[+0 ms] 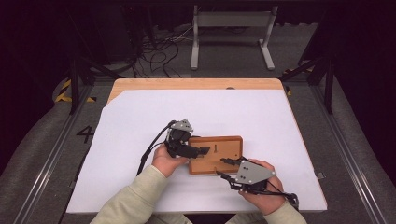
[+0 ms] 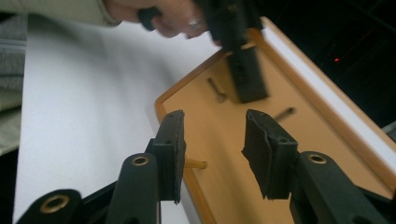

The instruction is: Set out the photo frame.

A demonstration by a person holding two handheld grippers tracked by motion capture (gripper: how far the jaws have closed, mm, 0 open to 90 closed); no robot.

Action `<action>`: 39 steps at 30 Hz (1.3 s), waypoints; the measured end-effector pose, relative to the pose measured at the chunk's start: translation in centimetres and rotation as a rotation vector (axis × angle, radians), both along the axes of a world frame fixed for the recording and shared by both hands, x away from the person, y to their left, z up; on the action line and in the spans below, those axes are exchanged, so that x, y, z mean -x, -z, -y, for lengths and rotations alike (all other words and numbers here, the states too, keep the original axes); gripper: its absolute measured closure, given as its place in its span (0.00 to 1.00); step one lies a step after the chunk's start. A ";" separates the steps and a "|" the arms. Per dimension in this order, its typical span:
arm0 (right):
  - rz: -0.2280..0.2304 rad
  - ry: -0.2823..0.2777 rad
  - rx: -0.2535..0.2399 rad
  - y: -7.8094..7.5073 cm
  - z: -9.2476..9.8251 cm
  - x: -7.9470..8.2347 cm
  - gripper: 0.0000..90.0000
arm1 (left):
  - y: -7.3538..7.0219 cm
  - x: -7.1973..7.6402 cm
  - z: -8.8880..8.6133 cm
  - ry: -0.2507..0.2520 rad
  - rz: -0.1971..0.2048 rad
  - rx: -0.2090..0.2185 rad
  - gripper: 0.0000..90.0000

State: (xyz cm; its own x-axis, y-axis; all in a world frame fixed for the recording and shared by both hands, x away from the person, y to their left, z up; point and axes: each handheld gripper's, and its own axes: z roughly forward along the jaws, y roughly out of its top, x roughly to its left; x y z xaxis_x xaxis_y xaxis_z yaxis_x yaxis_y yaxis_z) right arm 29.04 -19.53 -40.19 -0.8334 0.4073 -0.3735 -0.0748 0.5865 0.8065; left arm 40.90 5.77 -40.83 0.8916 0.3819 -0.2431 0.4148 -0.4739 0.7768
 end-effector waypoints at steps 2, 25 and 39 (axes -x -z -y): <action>0.006 0.020 -0.039 -0.7 1.2 0.1 0.66 | -0.3 0.5 -0.1 0.021 0.010 0.007 0.54; 0.064 0.190 -0.301 -3.9 8.6 -0.5 0.70 | -1.6 4.1 0.3 0.208 0.087 -0.071 0.78; 0.057 0.195 -0.298 -3.5 8.7 -0.8 0.71 | -2.6 4.6 -1.1 0.000 0.281 -0.066 0.78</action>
State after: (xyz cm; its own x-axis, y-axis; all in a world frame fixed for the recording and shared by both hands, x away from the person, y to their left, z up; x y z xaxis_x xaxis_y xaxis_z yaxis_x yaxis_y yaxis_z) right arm 29.79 -28.23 -36.68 -0.7104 0.6548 -0.2580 -0.0340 0.3342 0.9419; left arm 36.29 6.86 -38.26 0.9205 0.3888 0.0394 0.1874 -0.5276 0.8286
